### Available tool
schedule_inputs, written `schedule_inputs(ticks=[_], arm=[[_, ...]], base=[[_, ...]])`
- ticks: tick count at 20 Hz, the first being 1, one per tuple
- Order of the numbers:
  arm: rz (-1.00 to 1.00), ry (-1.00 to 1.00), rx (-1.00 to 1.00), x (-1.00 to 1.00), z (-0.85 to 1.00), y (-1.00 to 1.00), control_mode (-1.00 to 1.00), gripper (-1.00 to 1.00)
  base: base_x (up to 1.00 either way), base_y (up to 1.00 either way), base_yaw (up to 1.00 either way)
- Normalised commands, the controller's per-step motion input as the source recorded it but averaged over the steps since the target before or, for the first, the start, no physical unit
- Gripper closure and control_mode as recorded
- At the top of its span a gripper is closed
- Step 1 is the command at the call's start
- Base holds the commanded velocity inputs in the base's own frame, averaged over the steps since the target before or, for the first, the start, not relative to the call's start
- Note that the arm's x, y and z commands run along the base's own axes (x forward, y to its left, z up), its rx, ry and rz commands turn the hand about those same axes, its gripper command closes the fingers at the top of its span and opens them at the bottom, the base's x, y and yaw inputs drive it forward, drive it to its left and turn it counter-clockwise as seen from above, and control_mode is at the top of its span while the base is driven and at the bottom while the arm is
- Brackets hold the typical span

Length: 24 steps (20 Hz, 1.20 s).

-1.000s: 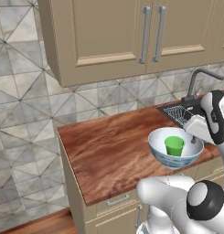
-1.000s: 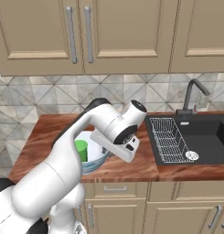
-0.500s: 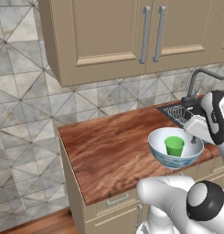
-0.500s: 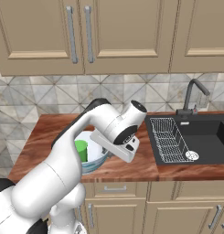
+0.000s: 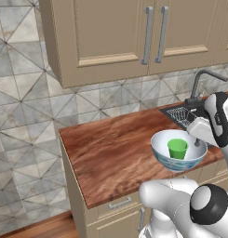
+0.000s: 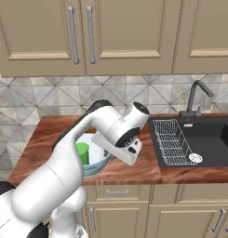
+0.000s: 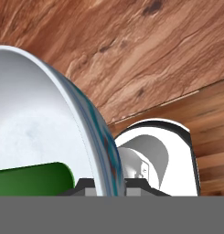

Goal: Place the cup inside the bowl on the dining table and move the bowl to any counter.

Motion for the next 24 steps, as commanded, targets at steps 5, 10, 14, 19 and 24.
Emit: schedule_inputs(ticks=[5, 10, 14, 19, 24], arm=[[0.00, 0.00, 0.00, 0.00, 0.00, 0.00, -1.00, 1.00], [0.00, 0.00, 0.00, 0.00, 0.00, 0.15, -1.00, 1.00], [0.00, 0.00, 0.00, 0.07, -0.03, 0.37, -1.00, 1.00], [0.00, 0.00, 0.00, 0.14, -0.04, 0.43, -1.00, 1.00], [0.00, 0.00, 0.00, 0.24, -0.13, 0.33, -1.00, 1.00]], base=[[0.00, 0.00, 0.00], [0.00, 0.00, 0.00], [0.00, 0.00, 0.00], [0.00, 0.00, 0.00], [0.00, 0.00, 0.00]])
